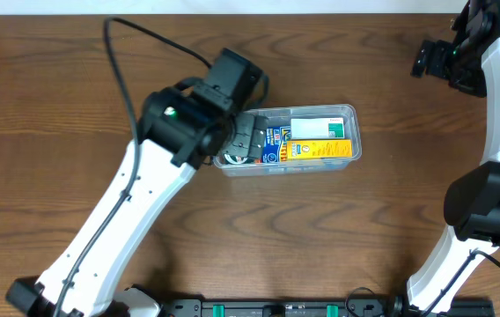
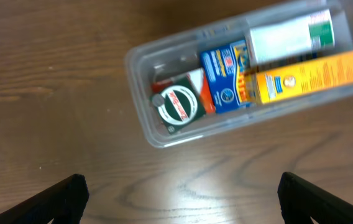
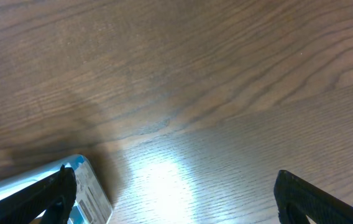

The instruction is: Pack container

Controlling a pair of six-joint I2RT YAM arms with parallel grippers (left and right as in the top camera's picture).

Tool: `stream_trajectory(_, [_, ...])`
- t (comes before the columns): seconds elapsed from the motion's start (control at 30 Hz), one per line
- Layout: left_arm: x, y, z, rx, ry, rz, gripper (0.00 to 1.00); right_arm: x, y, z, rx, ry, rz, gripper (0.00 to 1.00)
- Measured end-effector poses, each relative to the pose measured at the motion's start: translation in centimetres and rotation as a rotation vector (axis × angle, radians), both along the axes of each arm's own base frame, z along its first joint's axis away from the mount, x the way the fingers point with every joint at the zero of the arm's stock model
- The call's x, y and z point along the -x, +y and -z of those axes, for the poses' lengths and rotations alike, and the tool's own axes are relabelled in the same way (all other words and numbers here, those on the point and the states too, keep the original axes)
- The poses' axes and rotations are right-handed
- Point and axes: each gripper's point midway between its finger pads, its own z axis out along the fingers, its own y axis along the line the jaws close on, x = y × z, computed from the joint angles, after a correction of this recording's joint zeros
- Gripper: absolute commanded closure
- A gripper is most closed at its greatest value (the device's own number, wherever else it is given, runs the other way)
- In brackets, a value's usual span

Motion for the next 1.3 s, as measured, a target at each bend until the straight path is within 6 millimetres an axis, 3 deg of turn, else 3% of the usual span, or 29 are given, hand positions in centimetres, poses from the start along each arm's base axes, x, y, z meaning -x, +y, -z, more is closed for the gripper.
stream_trajectory(0.13, [-1.2, 1.1, -2.6, 0.066, -0.116, -0.056, 0.02, 0.0, 0.0, 0.0, 0.0, 0.0, 0.0, 0.01])
stream_trajectory(0.27, [-1.6, 4.0, -5.4, 0.129, -0.252, -0.135, 0.02, 0.0, 0.0, 0.0, 0.0, 0.0, 0.0, 0.01])
stream_trajectory(0.47, [-0.6, 8.7, -8.6, 0.221, -0.467, -0.223, 0.02, 0.0, 0.0, 0.0, 0.0, 0.0, 0.0, 0.01])
stream_trajectory(0.6, [1.1, 11.8, -9.3, 0.272, -0.615, -0.271, 0.02, 0.0, 0.0, 0.0, 0.0, 0.0, 0.0, 0.01])
stream_trajectory(0.77, [3.0, 14.1, -7.8, 0.316, -0.74, -0.306, 0.02, 0.0, 0.0, 0.0, 0.0, 0.0, 0.0, 0.01])
stream_trajectory(0.9, [4.0, 15.0, -5.5, 0.349, -0.847, -0.308, 0.02, 0.0, 0.0, 0.0, 0.0, 0.0, 0.0, 0.01])
stream_trajectory(1.3, [5.1, 15.2, 2.9, 0.412, -1.054, -0.249, 0.02, 0.0, 0.0, 0.0, 0.0, 0.0, 0.0, 0.01])
